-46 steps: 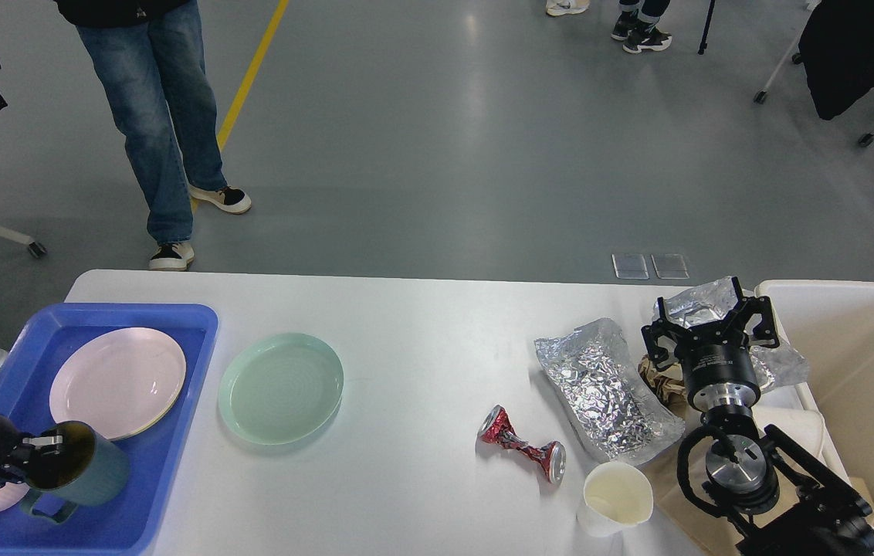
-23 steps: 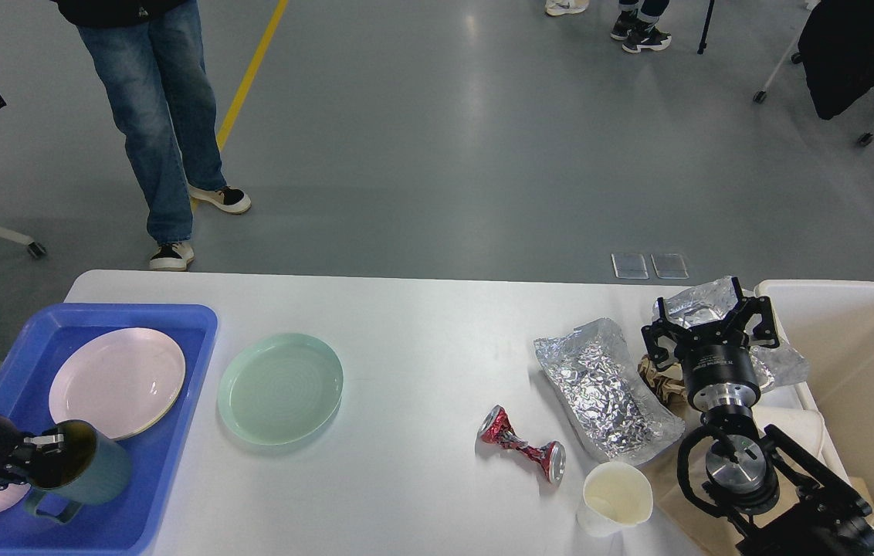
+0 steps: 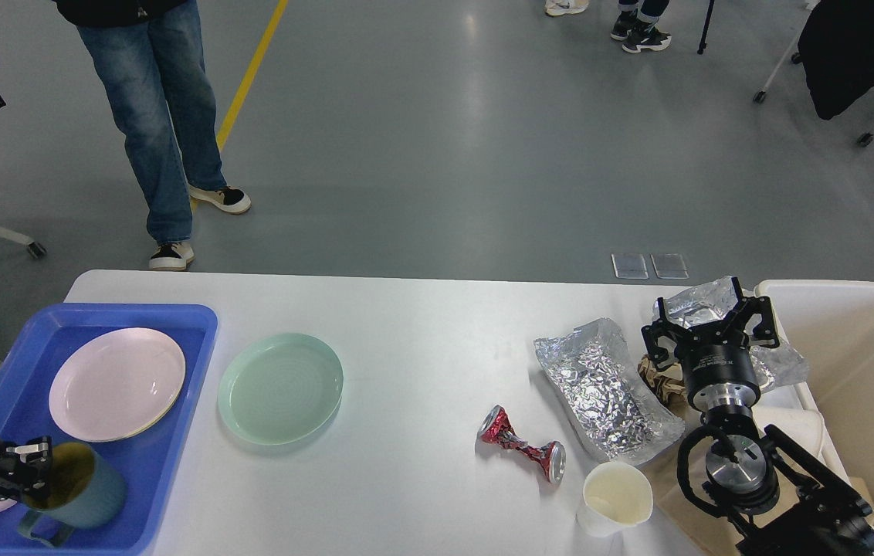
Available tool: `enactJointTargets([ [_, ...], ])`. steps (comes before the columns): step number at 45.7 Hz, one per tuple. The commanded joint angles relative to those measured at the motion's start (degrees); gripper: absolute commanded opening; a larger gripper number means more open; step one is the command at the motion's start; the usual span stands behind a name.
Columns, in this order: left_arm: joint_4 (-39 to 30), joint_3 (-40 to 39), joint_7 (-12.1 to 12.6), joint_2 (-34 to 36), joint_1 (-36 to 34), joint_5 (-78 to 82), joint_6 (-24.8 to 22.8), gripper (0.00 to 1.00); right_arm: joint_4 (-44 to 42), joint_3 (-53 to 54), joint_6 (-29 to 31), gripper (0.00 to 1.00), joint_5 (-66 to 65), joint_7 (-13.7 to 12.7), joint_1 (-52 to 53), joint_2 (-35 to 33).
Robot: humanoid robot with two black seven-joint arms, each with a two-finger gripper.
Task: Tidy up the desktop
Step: 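Lower the dark green mug into the tray near the pink mug and release, then raise the left gripper and move it over the pale green plate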
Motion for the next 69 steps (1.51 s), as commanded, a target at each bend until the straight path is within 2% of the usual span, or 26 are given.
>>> enactJointTargets([
  [1,0.30,-0.18,0.38,-0.21,0.14,-1.17,3.61,0.86,-0.04,0.00,0.00,1.00,0.00,0.00,0.08,0.00],
  [17,-0.05,0.43,0.21,0.06,-0.56,-1.26,3.09,0.86,0.05,0.00,0.00,1.00,0.00,0.00,0.08,0.00],
  [21,-0.14,0.87,0.21,0.23,-1.79,-1.26,1.08,0.86,-0.04,0.00,0.00,1.00,0.00,0.00,-0.01,0.00],
  [26,-0.40,4.38,0.03,0.32,-5.48,-1.26,-4.10,0.87,0.05,0.00,0.00,1.00,0.00,0.00,-0.01,0.00],
  [35,-2.86,18.69,-0.41,-2.84,-20.24,-4.15,-12.37,0.87,0.05,0.00,0.00,1.00,0.00,0.00,-0.01,0.00],
  [39,-3.92,26.43,-0.41,-4.42,-26.83,-10.56,-15.18,0.92,0.05,0.00,0.00,1.00,0.00,0.00,0.08,0.00],
  [48,-4.62,38.92,-0.41,-11.71,-39.66,-19.89,-22.04,0.93,0.05,0.00,0.00,1.00,0.00,0.00,-0.01,0.00],
  [56,-8.92,43.23,0.03,-17.51,-51.96,-21.04,-22.11,0.93,-0.04,0.09,0.00,1.00,0.00,0.00,0.08,0.00],
  [69,-22.81,49.21,-0.05,-32.10,-74.55,-25.69,-22.11,0.93,-0.04,0.00,0.00,1.00,0.00,0.00,-0.01,0.00],
])
